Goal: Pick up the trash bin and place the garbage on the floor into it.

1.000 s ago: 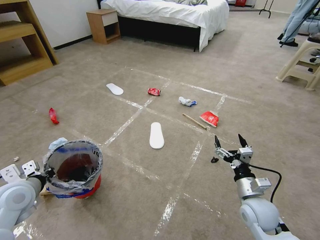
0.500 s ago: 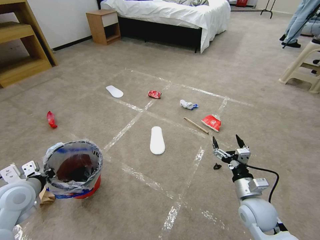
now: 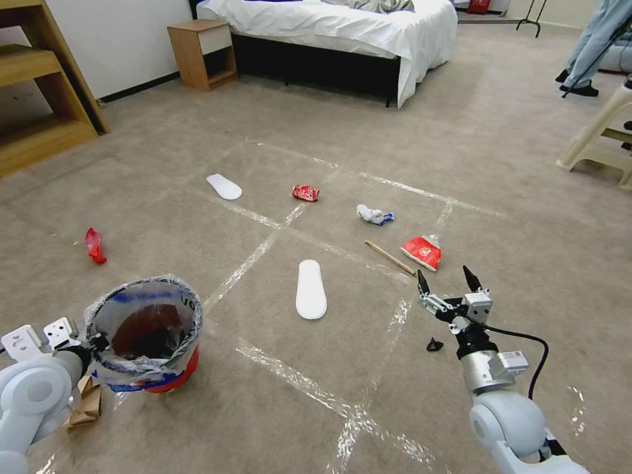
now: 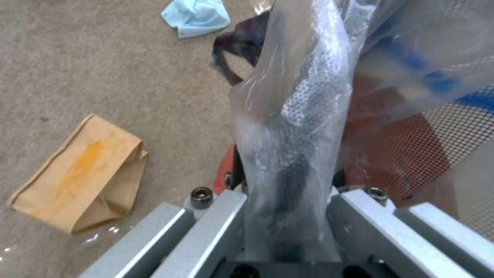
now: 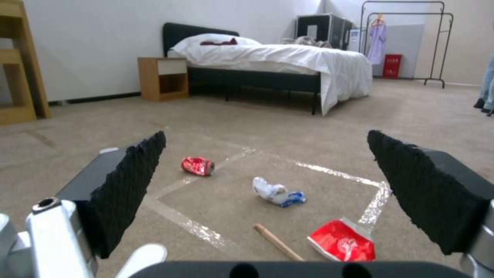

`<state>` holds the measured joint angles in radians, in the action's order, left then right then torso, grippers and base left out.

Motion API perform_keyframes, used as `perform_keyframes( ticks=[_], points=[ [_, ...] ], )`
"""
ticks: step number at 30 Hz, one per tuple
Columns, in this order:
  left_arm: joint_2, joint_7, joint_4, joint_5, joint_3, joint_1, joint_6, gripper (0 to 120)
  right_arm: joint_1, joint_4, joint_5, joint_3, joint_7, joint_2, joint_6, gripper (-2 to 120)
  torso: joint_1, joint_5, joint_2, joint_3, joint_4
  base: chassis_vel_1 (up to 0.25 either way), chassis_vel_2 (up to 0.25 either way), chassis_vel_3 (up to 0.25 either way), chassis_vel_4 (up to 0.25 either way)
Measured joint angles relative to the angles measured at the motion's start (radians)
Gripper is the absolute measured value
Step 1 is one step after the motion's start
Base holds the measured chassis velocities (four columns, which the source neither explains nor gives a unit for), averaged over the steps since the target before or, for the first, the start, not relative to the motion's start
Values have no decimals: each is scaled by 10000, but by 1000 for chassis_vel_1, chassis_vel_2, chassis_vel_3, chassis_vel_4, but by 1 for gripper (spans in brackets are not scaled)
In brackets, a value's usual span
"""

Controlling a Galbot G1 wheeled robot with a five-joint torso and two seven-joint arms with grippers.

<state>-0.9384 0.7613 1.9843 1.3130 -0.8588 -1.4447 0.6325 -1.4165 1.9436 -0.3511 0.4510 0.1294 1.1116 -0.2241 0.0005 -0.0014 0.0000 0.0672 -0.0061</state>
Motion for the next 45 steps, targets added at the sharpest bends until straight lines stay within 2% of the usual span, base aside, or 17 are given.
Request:
perform_keyframes(
  ticks=[45],
  points=[
    [-10,-145,-182,-262,50,6,-59,1,167,-238,22,-368,82,60,-113,100,0,0,0,0,-1,-68,69,72,-71]
  ],
)
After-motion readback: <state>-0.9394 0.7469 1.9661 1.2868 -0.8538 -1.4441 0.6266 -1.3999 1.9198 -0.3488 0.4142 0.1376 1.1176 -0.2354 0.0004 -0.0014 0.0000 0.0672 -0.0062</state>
